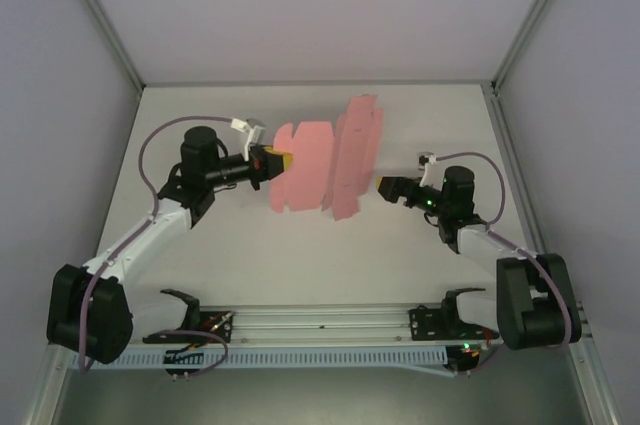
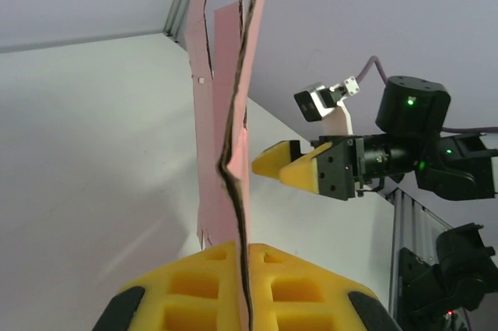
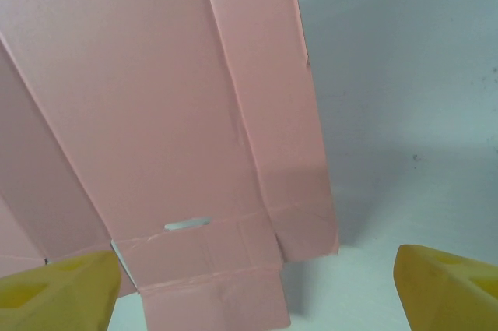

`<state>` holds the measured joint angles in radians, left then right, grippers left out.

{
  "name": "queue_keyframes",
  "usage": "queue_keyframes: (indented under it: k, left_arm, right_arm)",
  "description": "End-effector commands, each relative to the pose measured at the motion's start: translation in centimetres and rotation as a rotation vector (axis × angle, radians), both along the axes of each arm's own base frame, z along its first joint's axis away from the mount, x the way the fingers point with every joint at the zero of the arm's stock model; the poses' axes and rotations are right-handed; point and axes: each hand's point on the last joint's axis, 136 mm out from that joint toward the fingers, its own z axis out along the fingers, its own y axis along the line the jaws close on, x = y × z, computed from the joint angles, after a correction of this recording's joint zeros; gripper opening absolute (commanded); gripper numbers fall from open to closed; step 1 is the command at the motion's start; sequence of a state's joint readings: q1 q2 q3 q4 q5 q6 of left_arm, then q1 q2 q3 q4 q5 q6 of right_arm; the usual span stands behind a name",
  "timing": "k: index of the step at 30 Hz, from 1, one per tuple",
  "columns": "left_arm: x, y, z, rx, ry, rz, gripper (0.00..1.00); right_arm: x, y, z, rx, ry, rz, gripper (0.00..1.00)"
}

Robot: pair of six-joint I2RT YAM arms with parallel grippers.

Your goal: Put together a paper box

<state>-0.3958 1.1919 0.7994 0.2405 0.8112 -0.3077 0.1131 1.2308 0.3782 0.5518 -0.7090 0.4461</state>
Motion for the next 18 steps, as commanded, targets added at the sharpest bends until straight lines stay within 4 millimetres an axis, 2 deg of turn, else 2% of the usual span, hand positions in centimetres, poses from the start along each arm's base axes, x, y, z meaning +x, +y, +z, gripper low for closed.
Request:
queue_keyframes:
  k: [1, 7, 10, 13, 16, 18]
  left_arm:
    - [-1.7, -0.3, 2.2, -0.048, -0.061, -0.057, 0.0]
    - [-3.0, -0.1, 4.0, -0.08, -0.1, -0.074, 0.0]
    - [-3.5, -0.1, 4.7, -0.099, -0.109, -0.089, 0.0]
    - [-3.8, -0.1, 5.3, -0.111, -0.116, -0.096, 0.0]
    - [-4.2, 0.0, 5.7, -0.119, -0.132, -0.101, 0.0]
    - [-4.2, 0.0, 5.9, -0.121, -0.137, -0.1, 0.0]
  right_arm:
    - [0.4, 0.2, 1.6, -0.006, -0.112, 0.035, 0.91]
    - [0.8, 0.5, 2.5, 0.001, -0.163, 0.07, 0.91]
    - [0.5, 1.0, 3.2, 0.036, -0.207, 0.108, 0.87]
    - [0.1, 1.6, 4.3, 0.074, -0.253, 0.16, 0.79]
    - [0.1, 1.9, 5.0, 0.094, -0.268, 0.193, 0.77]
    - [0.3, 2.1, 5.3, 0.101, -0.275, 0.205, 0.66]
